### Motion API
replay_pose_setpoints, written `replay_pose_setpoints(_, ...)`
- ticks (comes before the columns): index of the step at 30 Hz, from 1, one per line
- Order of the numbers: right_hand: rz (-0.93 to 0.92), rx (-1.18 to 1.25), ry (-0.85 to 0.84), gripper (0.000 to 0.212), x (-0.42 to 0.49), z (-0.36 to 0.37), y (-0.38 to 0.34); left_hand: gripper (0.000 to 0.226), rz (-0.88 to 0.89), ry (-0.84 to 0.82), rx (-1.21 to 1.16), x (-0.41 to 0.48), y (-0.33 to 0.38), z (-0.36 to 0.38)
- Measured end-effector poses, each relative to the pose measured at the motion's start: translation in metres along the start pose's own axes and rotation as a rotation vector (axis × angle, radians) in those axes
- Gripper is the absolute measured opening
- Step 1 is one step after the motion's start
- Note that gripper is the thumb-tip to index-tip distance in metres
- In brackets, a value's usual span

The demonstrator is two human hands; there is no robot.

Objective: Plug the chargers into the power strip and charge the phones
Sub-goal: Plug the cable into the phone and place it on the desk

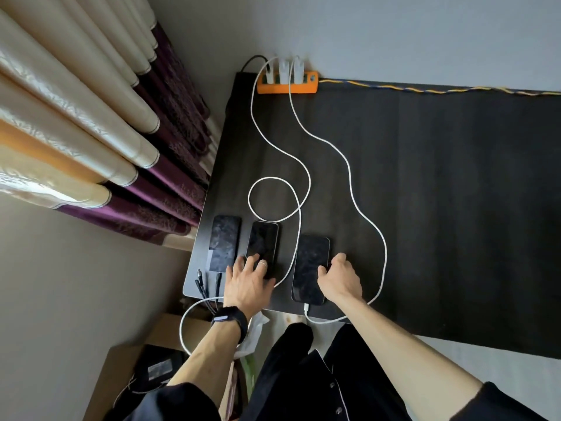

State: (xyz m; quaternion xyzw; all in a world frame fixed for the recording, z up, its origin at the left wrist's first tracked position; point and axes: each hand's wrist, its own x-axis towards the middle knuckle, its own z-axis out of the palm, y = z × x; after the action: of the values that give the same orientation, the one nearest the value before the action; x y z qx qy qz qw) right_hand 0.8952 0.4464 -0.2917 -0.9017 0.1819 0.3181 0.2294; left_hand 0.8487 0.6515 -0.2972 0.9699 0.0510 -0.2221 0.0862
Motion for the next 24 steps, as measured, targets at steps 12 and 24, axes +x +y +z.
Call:
replay_pose_setpoints(12,-0.345,-0.369,-0.131,0.114,-0.027,0.021,0.025,0.072,0.096,-0.181,0.066,0.002,-0.01,0.008)
replay_pose_setpoints(24,-0.357,-0.356,-0.15,0.108,-0.004,0.01,0.014,0.077,0.07,-0.232,0.079,-0.001,-0.003,0.004)
